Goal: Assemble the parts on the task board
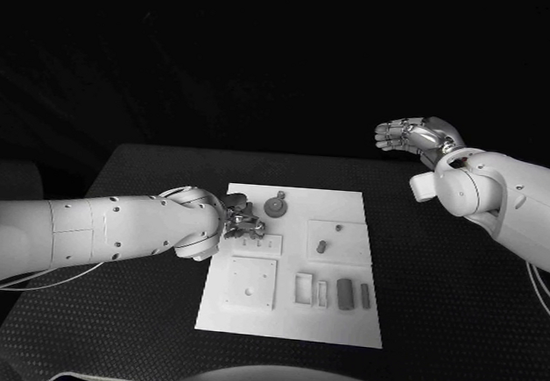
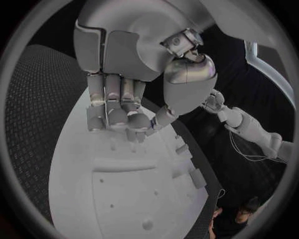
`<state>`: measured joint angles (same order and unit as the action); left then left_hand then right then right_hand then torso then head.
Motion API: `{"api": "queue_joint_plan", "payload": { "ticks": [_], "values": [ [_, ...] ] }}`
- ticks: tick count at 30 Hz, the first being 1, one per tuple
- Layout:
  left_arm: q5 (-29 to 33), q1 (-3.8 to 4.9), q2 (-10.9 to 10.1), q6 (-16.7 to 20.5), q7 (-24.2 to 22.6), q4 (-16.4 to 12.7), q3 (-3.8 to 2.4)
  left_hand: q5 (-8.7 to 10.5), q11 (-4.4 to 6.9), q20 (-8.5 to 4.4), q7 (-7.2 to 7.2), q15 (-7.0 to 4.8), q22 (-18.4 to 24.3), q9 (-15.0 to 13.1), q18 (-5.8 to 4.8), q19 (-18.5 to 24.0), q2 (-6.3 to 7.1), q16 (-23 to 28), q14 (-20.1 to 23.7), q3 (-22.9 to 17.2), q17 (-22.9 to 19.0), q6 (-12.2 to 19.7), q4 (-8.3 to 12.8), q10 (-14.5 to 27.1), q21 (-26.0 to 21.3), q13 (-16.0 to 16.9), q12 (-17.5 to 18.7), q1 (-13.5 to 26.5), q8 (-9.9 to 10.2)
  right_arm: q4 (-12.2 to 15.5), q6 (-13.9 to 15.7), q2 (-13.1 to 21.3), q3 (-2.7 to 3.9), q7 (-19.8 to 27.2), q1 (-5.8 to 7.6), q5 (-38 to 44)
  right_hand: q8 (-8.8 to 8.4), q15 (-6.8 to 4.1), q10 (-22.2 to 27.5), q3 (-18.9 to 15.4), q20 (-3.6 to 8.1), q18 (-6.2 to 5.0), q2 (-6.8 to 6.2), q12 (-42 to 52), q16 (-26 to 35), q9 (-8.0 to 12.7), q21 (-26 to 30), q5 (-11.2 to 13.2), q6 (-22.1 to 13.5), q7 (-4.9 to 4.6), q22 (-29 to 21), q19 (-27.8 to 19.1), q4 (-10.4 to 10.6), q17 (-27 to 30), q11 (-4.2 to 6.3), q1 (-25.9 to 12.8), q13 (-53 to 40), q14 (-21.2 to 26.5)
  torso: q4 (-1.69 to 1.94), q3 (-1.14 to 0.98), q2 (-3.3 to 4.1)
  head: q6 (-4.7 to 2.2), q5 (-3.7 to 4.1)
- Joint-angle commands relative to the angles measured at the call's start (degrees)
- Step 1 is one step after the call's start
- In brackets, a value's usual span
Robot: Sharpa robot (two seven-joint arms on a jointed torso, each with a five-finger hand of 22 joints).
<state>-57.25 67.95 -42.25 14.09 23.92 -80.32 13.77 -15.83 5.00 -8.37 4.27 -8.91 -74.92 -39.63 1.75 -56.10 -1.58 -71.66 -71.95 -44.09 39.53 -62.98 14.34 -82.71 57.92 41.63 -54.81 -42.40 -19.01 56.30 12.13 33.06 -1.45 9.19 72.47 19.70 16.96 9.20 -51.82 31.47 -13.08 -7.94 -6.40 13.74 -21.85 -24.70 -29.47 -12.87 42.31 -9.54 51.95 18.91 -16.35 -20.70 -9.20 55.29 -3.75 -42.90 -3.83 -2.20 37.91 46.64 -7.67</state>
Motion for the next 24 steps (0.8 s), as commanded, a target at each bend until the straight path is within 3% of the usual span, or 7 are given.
{"api": "queue_joint_plan", "payload": {
  "ticks": [1, 12, 24],
  "values": [
    [0.1, -0.17, 0.4, -0.2, 0.5, 0.2, -0.01, -0.80, 1.67, -6.78, -4.54, -2.22, -1.2, -0.1, 0.71, 0.3, -0.57, -0.5, -1.0, -2.8, -0.2, -6.8, 2.3, 1.6, 0.3, -0.1, -0.5, 0.0, 0.1, -0.1, -1.4, -0.1, 0.03, 0.7, 0.03, -0.3, 0.08, 0.47, -0.4, -0.5, 0.00, 0.69, 0.36, -0.4, 0.3, 0.1, 0.2, -0.3, 0.0, -0.37, 0.1, -0.5, 0.0, 0.1, 0.06, 0.2, -0.1, 0.1, 0.02, -0.03, 0.01, 0.08, -0.05],
    [-0.5, -0.83, 1.2, -1.1, 1.0, 0.9, -0.01, -2.81, 1.87, -6.84, -4.74, -2.18, -1.2, -0.7, 0.76, 0.4, -0.28, -1.4, -0.9, -3.6, -0.7, -7.2, 2.4, 1.7, 0.8, -0.2, -1.1, 0.5, -0.1, -0.2, -1.8, -0.3, 0.03, 0.7, 0.02, -0.3, 0.09, 0.71, -0.7, -0.6, 0.00, 0.79, 0.40, -1.0, 0.5, 0.2, 0.3, -0.3, 0.0, -0.48, 0.3, -0.6, 0.1, 0.2, -0.05, 0.1, -0.1, 0.1, -0.04, 0.00, 0.01, 0.33, -0.13],
    [-2.8, -1.07, 1.1, -2.3, 1.0, 1.0, -0.01, -3.02, 1.96, -6.85, -4.85, -2.09, -1.2, -1.0, 0.77, 0.5, 0.41, -1.8, -0.8, -3.5, -1.0, -7.6, 2.3, 1.7, 1.1, -0.3, -1.4, 0.7, -0.3, -0.3, -2.0, -0.5, 0.03, 0.8, 0.02, -0.3, 0.10, 1.07, -1.1, -0.7, 0.03, 0.88, 0.44, -1.6, 0.6, 0.3, 0.3, -0.4, -0.1, -0.68, 0.6, -0.8, 0.1, 0.4, -0.23, 0.1, -0.1, 0.2, 0.09, -0.01, -0.01, 0.56, -0.18]
  ]
}}
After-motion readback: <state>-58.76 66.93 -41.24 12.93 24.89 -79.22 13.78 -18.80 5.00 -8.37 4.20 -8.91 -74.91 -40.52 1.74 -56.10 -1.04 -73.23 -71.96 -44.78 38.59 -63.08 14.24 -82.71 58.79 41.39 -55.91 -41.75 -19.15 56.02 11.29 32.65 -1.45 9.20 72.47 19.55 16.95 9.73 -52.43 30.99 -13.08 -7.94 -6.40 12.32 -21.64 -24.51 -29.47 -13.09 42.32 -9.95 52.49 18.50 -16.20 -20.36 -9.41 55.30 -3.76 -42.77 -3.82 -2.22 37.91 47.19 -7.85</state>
